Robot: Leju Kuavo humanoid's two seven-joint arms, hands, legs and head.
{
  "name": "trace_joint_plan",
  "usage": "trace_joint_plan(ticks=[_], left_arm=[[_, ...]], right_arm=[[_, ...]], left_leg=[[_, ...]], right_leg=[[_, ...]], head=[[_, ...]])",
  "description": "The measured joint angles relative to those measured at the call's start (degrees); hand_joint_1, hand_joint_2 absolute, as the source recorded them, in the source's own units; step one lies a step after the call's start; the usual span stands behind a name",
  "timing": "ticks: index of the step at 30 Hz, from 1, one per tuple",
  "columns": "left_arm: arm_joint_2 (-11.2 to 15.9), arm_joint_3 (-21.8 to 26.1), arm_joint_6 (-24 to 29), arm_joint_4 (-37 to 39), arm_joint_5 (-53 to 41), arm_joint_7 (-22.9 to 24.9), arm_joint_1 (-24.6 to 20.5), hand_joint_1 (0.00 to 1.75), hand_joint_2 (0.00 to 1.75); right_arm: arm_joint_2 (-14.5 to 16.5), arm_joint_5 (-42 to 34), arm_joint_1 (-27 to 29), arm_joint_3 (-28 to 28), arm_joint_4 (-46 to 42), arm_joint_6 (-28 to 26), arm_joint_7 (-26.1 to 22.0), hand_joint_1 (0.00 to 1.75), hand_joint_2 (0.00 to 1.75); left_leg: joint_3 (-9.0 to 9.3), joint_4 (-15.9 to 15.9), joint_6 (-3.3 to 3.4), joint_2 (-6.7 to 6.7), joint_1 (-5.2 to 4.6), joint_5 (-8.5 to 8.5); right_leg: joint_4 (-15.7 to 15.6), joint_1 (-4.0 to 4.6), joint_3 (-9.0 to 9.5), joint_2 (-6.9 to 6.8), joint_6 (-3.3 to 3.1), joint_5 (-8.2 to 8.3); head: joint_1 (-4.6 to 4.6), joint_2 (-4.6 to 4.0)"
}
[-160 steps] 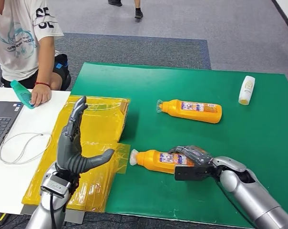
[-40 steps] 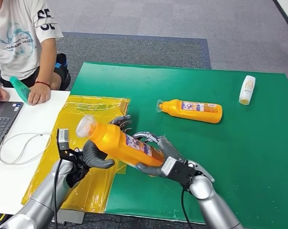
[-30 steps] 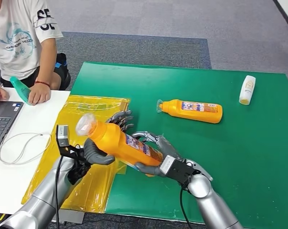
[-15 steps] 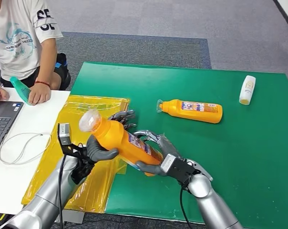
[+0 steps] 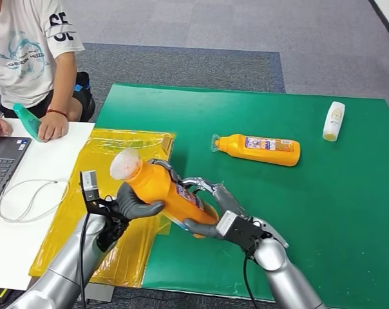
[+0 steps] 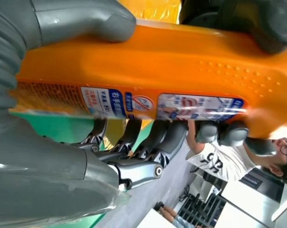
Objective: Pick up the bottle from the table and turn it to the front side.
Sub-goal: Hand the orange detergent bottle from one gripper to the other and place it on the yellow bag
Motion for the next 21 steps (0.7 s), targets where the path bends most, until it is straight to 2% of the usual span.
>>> trace_joint_plan(ticks=[2,4,6,21], left_arm=[[0.01,0.15,1.27,-1.58,-1.33,-0.07,1.06,1.75,1.75],[0.06,0.34,2.29,-3.04,-2.58,-0.12,1.93,1.75,1.75],[0.11,0.47,3.34,-4.59,-3.89,-0.14,2.74,1.75,1.75],[0.48,0.13,6.52,-11.91,-9.87,-1.91,5.86,1.75,1.75]], right_arm=[[0.00,0.10,0.33,-0.29,-0.25,-0.15,0.07,1.06,1.75],[0.00,0.10,0.59,-0.62,-0.46,-0.21,0.15,0.19,1.75],[0.00,-0.03,0.92,-0.99,-0.67,-0.18,0.25,0.00,1.75],[0.04,-1.37,1.45,-4.51,-0.93,0.32,0.96,0.00,1.75]], left_leg=[[0.00,0.00,0.00,0.00,0.00,0.00],[0.00,0.00,0.00,0.00,0.00,0.00],[0.00,0.00,0.00,0.00,0.00,0.00],[0.00,0.00,0.00,0.00,0.00,0.00]], right_leg=[[0.00,0.00,-0.01,0.00,0.00,0.00],[0.00,0.00,-0.02,0.00,0.00,0.00],[0.00,0.00,-0.01,0.00,0.00,0.00],[0.00,0.00,0.00,0.00,0.00,0.00]], head=[[-0.01,0.01],[-0.01,0.01],[-0.01,0.02],[-0.02,0.00]])
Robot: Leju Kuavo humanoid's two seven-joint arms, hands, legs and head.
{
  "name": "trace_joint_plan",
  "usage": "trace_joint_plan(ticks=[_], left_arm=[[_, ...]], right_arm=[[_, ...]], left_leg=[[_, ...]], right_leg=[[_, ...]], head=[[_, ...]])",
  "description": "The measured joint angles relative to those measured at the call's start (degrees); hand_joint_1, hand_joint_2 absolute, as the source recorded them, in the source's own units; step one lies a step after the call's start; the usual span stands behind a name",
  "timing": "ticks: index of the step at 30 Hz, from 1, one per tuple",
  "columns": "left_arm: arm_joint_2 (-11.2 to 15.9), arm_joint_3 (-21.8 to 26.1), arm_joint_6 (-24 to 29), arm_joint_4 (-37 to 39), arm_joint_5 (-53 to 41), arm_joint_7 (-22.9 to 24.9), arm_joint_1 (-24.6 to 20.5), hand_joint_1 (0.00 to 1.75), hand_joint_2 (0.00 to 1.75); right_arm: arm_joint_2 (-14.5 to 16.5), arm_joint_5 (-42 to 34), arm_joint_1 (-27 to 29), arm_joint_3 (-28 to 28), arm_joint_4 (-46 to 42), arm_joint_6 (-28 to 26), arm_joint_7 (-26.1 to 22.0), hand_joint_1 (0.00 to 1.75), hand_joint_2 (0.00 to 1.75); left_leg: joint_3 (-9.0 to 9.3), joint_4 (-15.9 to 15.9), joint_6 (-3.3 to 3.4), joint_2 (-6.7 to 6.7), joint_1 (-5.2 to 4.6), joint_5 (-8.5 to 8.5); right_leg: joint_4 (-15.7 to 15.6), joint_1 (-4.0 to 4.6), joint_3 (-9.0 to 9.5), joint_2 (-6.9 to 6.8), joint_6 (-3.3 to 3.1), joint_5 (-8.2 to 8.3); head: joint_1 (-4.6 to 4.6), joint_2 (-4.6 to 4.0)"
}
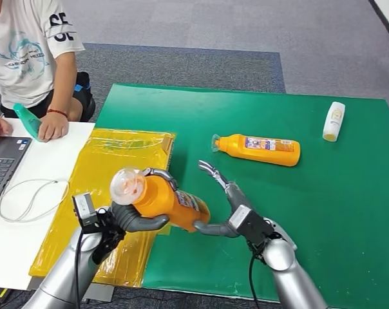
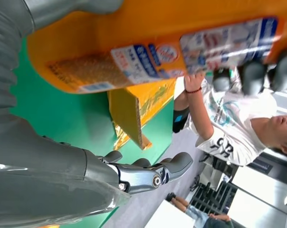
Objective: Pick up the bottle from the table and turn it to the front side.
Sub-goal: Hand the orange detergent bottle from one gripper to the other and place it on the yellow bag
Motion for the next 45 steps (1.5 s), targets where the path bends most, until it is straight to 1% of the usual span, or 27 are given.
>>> trace_joint_plan(ticks=[11,15,19,23,27,34,38,41,43,45], left_arm=[[0.84,-2.41,1.67,-2.33,-5.35,-1.39,0.37,1.75,1.75],[2.06,-4.28,1.70,-2.92,-7.44,-1.99,0.08,1.75,1.75],[4.14,-6.58,0.98,-3.02,-8.22,-2.32,-1.20,1.75,1.75],[6.99,-9.25,-0.57,-3.02,-8.20,-2.34,-3.20,1.75,1.75],[10.51,-12.61,-2.51,-2.81,-7.80,-2.36,-6.09,1.75,1.75],[18.40,-20.39,-8.63,-0.43,-6.01,-2.36,-14.46,1.75,1.75],[22.42,-24.55,-13.00,1.32,-2.04,-1.85,-19.90,1.75,1.75],[25.24,-27.61,-16.67,2.15,2.65,0.49,-24.27,1.75,1.75],[27.19,-29.91,-19.05,2.41,6.87,3.53,-27.65,1.75,1.75],[29.32,-32.55,-21.02,2.49,12.25,7.56,-31.65,1.75,1.75]], right_arm=[[0.04,-0.38,-0.04,-4.70,-0.19,-0.96,0.34,0.00,1.75],[0.05,-0.38,-0.17,-6.53,-0.18,-1.13,0.51,0.00,1.75],[0.11,-0.39,-0.69,-8.03,-0.13,-1.14,0.54,0.00,1.75],[0.25,-0.63,-1.57,-8.73,0.30,-0.85,0.51,0.00,1.75],[0.53,-1.20,-2.55,-8.87,1.16,-0.29,0.26,0.00,1.75],[1.34,-2.29,-4.94,-8.78,4.03,0.53,-0.40,0.00,1.75],[1.89,-2.73,-6.25,-8.31,6.14,0.83,-0.79,0.00,1.75],[2.37,-3.15,-7.25,-7.60,7.95,0.93,-1.10,0.00,1.75],[2.69,-3.43,-8.01,-7.06,9.13,1.01,-1.26,0.00,1.75],[2.97,-3.69,-8.75,-6.56,10.36,1.07,-1.43,0.00,1.75]], left_leg=[[0.00,0.00,0.00,0.00,0.00,0.00],[0.00,0.00,0.00,0.00,0.00,0.00],[0.00,0.00,-0.01,0.00,0.00,0.01],[0.01,0.00,-0.02,0.00,0.01,0.02],[0.00,0.00,-0.04,0.00,0.01,0.04],[0.01,0.00,-0.09,0.01,0.02,0.08],[0.00,0.00,-0.11,0.01,0.04,0.10],[0.00,0.00,-0.10,0.01,0.06,0.11],[0.00,0.00,-0.11,0.01,0.07,0.12],[-0.01,0.00,-0.13,0.01,0.08,0.13]], right_leg=[[0.00,0.00,0.00,0.00,0.00,0.00],[0.00,0.00,-0.01,0.00,0.00,0.00],[0.00,0.00,0.00,0.00,0.00,0.00],[0.01,0.00,0.00,0.00,-0.01,0.01],[0.01,0.01,0.00,0.00,-0.01,0.01],[0.04,0.03,-0.02,0.00,-0.06,0.05],[0.06,0.06,-0.02,0.00,-0.08,0.06],[0.06,0.07,-0.03,0.00,-0.08,0.06],[0.07,0.08,-0.03,0.01,-0.10,0.07],[0.07,0.09,-0.05,0.02,-0.12,0.08]], head=[[0.01,0.00],[0.01,0.00],[0.02,0.01],[0.01,0.01],[0.01,0.00],[0.01,0.00],[-0.01,0.01],[0.01,0.00],[0.01,0.00],[0.00,0.00]])
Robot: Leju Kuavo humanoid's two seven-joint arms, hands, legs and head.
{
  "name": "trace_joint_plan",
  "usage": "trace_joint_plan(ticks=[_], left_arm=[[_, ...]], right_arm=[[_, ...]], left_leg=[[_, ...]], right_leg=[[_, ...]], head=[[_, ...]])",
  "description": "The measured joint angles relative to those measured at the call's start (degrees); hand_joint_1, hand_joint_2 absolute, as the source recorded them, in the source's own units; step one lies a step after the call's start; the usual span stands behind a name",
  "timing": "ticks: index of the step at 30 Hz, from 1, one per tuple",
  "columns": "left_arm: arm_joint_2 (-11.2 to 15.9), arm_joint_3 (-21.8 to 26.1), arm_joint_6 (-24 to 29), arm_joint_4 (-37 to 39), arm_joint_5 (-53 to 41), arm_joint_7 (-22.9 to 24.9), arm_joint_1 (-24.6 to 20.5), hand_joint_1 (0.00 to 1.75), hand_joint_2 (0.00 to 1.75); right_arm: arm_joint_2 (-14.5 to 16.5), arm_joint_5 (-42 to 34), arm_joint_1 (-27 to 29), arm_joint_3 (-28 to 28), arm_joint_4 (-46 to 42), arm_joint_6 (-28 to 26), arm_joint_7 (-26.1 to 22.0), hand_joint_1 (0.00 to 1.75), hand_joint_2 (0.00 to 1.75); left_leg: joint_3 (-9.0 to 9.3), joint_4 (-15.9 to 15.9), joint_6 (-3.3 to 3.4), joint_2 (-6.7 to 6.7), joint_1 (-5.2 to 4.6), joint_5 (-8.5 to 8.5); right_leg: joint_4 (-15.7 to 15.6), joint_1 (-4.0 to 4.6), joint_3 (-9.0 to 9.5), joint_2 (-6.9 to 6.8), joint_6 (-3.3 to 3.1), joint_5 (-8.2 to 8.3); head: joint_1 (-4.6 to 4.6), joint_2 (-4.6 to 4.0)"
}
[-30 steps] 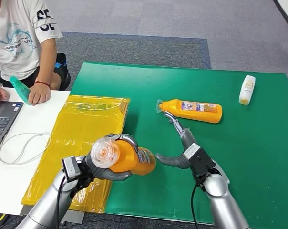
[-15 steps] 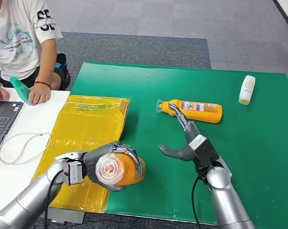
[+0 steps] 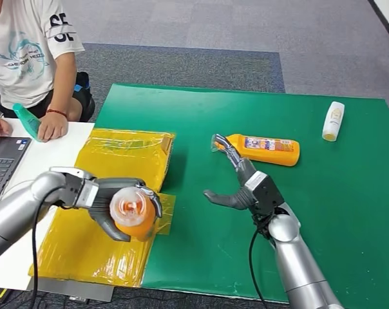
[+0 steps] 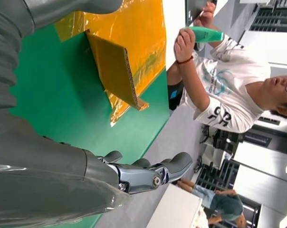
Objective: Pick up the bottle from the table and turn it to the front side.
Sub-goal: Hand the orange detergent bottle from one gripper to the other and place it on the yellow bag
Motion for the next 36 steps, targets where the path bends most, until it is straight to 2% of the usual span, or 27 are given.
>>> trace_joint_plan(ticks=[4,10,14,18,23,27,36], left_arm=[[3.72,-4.98,-1.60,0.00,9.86,7.25,-7.30,1.75,1.75],[6.98,-14.81,-2.68,0.63,19.53,17.00,-17.80,1.75,1.75],[7.30,-23.43,-2.96,3.01,20.64,25.00,-24.58,1.75,1.75],[6.31,-27.69,-4.03,6.53,16.50,28.91,-27.06,1.75,1.75],[4.47,-30.18,-5.30,10.34,5.58,29.25,-27.32,1.75,1.75],[2.99,-31.73,-4.46,13.28,-0.33,26.65,-26.61,1.75,1.75],[0.94,-32.97,3.20,17.12,-7.11,19.53,-24.13,1.75,1.75]], right_arm=[[0.40,-0.51,-0.83,0.79,1.88,0.03,-0.47,0.00,1.75],[1.31,-0.73,-2.57,1.95,4.71,0.42,-1.16,0.00,1.75],[2.10,-0.58,-3.87,2.60,6.91,0.76,-1.76,0.00,1.75],[2.90,-0.11,-4.64,2.94,8.44,0.80,-2.02,0.00,1.75],[3.61,0.93,-4.81,3.02,9.33,0.88,-2.01,0.00,1.75],[4.09,1.71,-4.92,3.01,9.48,1.04,-1.83,0.00,1.75],[4.42,2.72,-4.92,3.01,9.68,0.82,-1.57,0.00,1.75]], left_leg=[[0.00,0.00,-0.04,0.00,0.02,0.02],[-0.17,0.00,-0.07,0.00,0.10,0.08],[-0.16,0.00,-0.08,0.00,0.10,0.09],[-0.15,0.00,-0.12,0.00,0.10,0.12],[-0.17,0.00,-0.14,0.00,0.10,0.13],[-0.18,0.00,-0.13,0.00,0.10,0.13],[-0.18,0.00,-0.13,0.00,0.10,0.13]], right_leg=[[0.00,0.02,0.00,0.00,-0.01,0.00],[0.00,0.09,-0.13,0.00,-0.08,0.08],[0.00,0.09,-0.14,-0.01,-0.11,0.10],[0.01,0.09,-0.16,0.00,-0.13,0.11],[0.01,0.09,-0.16,0.00,-0.13,0.11],[0.00,0.09,-0.16,0.00,-0.13,0.11],[0.00,0.09,-0.17,0.00,-0.13,0.11]], head=[[-0.01,0.01],[0.01,0.01],[0.00,0.02],[-0.01,0.00],[0.01,0.01],[0.00,-0.01],[-0.01,0.00]])
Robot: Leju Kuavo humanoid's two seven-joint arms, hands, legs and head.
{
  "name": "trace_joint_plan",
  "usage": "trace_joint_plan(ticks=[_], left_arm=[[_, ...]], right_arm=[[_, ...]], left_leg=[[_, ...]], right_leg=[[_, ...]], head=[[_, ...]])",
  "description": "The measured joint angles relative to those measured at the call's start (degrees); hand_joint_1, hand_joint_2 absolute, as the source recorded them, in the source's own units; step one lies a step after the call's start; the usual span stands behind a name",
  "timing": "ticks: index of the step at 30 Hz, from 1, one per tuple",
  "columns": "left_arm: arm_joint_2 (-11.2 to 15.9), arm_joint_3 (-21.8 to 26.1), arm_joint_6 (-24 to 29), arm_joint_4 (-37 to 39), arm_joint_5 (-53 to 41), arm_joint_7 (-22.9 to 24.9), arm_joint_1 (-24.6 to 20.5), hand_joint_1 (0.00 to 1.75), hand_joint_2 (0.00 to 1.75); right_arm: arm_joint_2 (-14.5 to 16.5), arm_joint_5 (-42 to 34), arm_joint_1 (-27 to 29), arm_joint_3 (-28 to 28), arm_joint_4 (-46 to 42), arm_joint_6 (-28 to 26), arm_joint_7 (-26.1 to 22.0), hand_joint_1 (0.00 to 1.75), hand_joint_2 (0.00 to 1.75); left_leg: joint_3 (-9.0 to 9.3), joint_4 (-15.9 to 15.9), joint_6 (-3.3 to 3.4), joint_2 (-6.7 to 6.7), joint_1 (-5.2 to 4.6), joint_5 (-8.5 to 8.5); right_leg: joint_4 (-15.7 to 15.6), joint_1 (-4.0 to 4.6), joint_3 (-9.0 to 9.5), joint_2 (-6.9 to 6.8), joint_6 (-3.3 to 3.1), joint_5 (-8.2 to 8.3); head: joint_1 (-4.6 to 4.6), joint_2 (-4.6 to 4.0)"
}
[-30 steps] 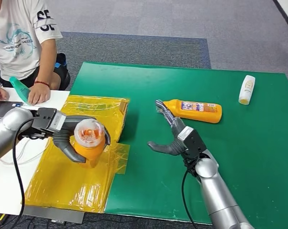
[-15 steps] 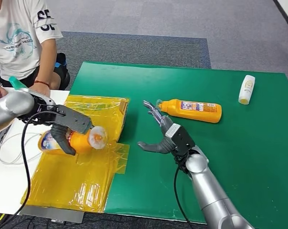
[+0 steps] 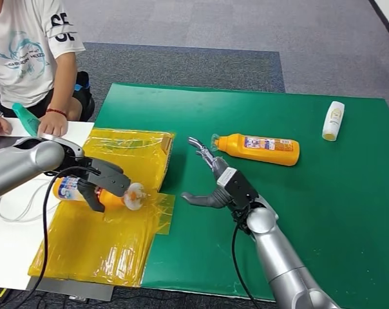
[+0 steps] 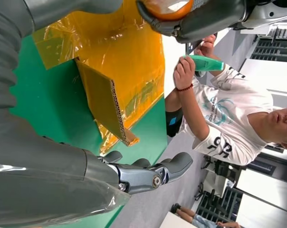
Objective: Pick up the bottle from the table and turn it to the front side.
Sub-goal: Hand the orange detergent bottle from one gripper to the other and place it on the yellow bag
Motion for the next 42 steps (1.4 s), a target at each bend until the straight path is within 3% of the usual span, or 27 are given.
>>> trace_joint_plan(ticks=[11,16,26,38,42], left_arm=[[-2.12,-0.32,12.58,3.33,-5.51,-4.21,2.56,1.75,1.75],[-3.90,1.65,17.26,4.31,-6.51,-6.29,4.32,1.75,1.75],[-6.29,7.10,16.69,3.80,-3.15,-7.12,6.19,1.75,1.75],[-5.24,11.28,5.02,2.67,12.97,-8.44,6.75,1.75,1.75],[-4.42,11.41,3.86,2.64,16.12,-7.37,6.74,1.75,1.75]], right_arm=[[-0.02,0.97,0.84,-0.05,-0.04,-0.92,0.58,0.00,1.75],[-0.02,1.55,1.77,-0.13,-0.07,-1.08,0.20,0.00,1.75],[-0.02,1.80,2.36,-0.15,-0.07,-1.14,0.14,0.00,1.75],[0.04,0.93,1.55,-0.03,0.32,-0.31,0.74,0.00,1.75],[0.14,0.44,1.00,0.04,0.77,-0.45,0.80,0.00,1.75]], left_leg=[[-0.02,0.00,0.00,0.01,0.00,0.00],[-0.05,0.00,0.00,0.01,0.00,0.00],[-0.05,0.00,0.00,0.01,-0.01,0.00],[-0.09,0.00,0.00,0.01,0.00,0.00],[-0.08,0.00,0.00,0.01,0.00,0.00]], right_leg=[[0.00,0.00,-0.06,0.01,0.00,0.00],[-0.01,0.00,-0.06,0.00,0.00,0.00],[0.00,-0.01,-0.08,0.02,0.01,0.02],[0.01,0.00,-0.08,0.02,0.01,0.02],[0.01,0.00,-0.08,0.01,0.01,0.02]], head=[[0.01,0.00],[0.01,-0.01],[0.01,0.00],[0.02,-0.01],[0.01,0.00]])
